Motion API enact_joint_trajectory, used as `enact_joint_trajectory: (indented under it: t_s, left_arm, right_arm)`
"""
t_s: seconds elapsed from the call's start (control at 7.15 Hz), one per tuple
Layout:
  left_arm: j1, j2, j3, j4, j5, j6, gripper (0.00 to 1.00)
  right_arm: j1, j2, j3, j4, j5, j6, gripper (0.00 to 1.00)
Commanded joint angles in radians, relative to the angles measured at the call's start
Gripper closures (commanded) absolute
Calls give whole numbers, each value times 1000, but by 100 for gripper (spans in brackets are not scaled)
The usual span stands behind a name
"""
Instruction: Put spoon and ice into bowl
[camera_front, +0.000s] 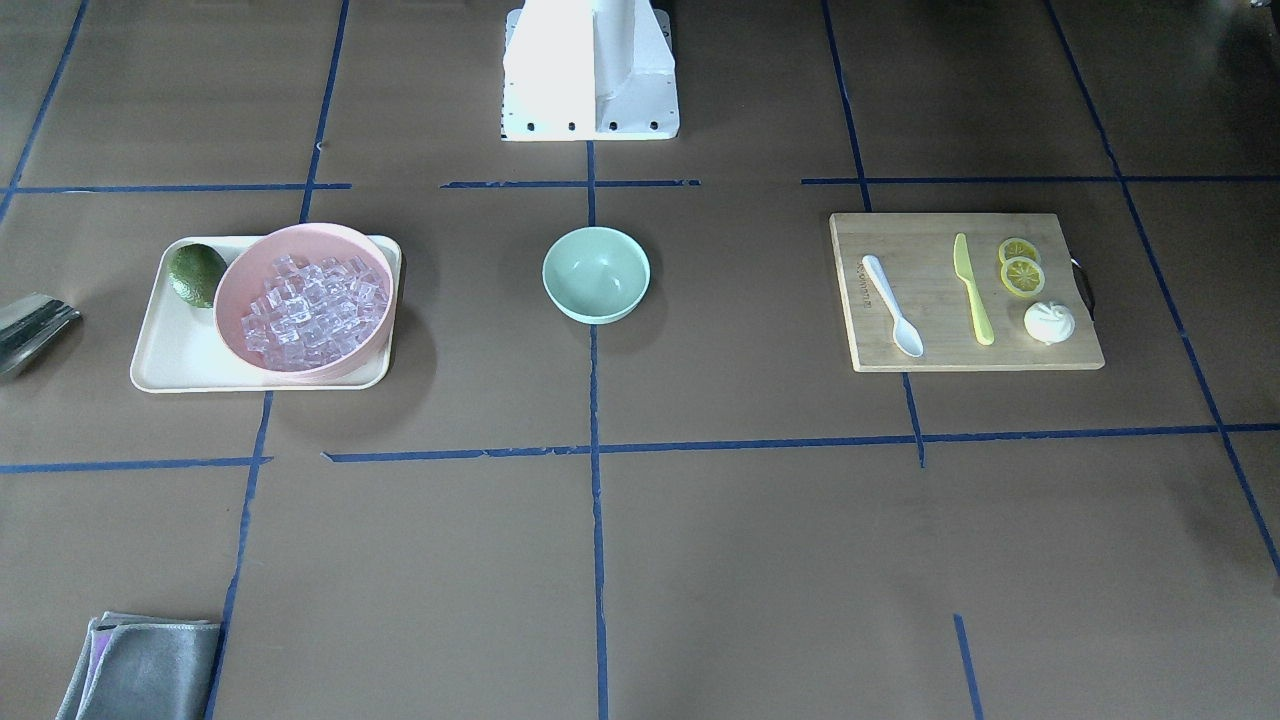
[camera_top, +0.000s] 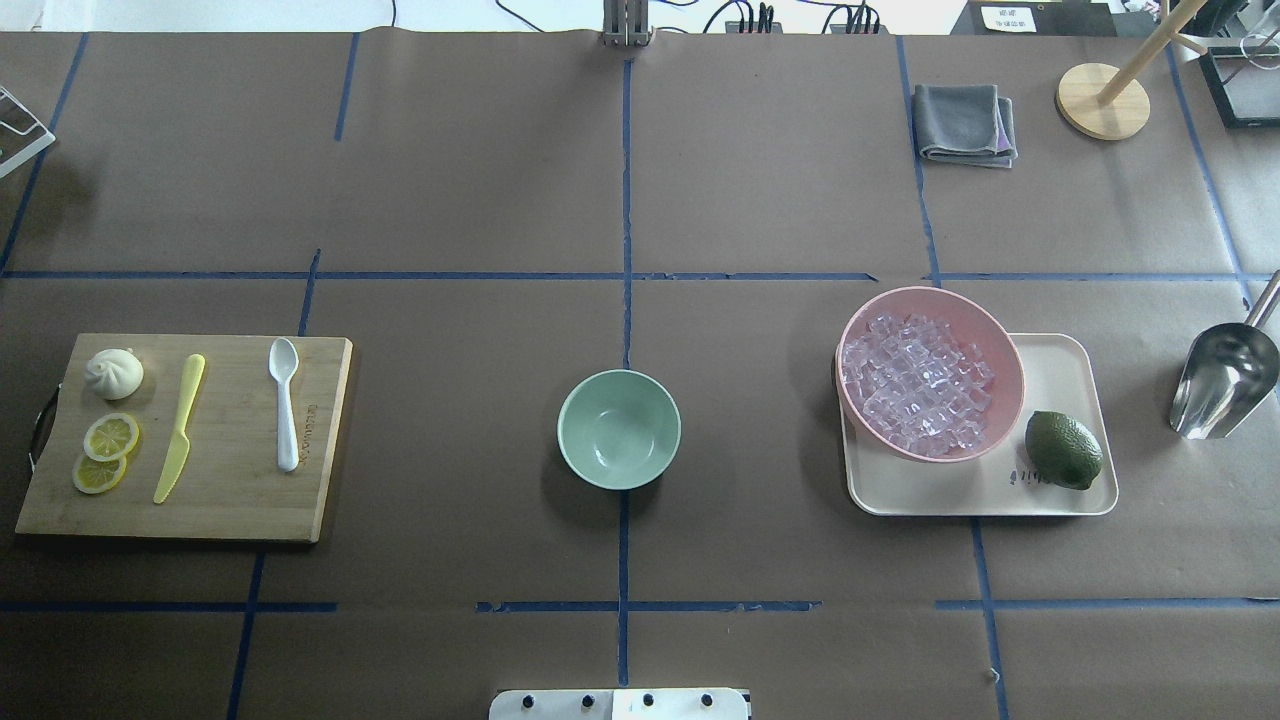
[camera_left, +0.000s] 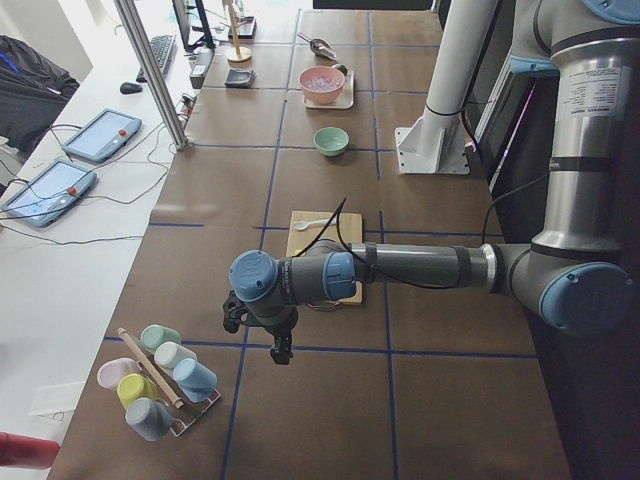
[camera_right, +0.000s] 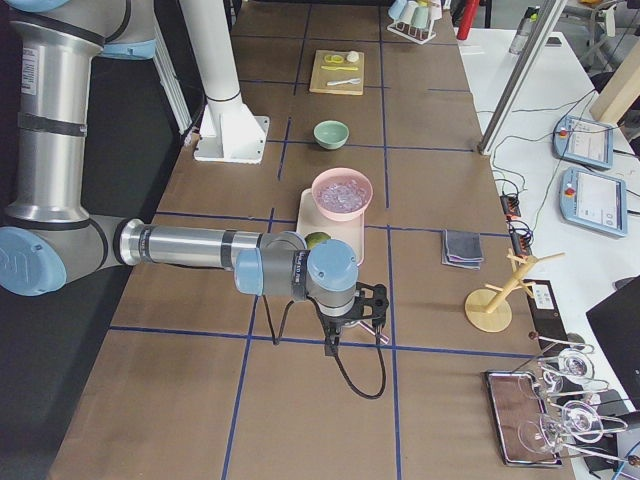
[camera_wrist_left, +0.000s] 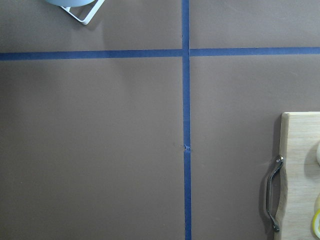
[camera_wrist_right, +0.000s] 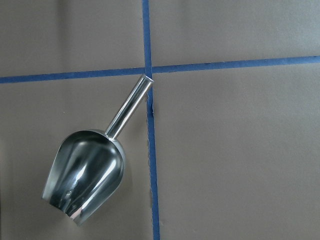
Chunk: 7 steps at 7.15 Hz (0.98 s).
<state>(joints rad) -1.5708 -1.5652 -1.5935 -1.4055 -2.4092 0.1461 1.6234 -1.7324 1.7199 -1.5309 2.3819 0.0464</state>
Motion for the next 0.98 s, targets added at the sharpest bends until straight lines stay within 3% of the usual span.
enact_joint_trajectory:
  t_s: [0.0,0.14,0.42,0.84]
  left_arm:
    - [0,-3,-19,-1,-1,-2,0]
    - [3,-6,-35,-1,-1,-11,0]
    - [17,-18,-173,-1,1,-11,0]
    - [60,-57,-178,-61,-1,-5,0]
  right_arm:
    - [0,-1,3,0,2,1,0]
    - [0,0,4,2,2,1,0]
    - [0,5,21,2,2,1,0]
    - [0,7,56,2,5,3,0]
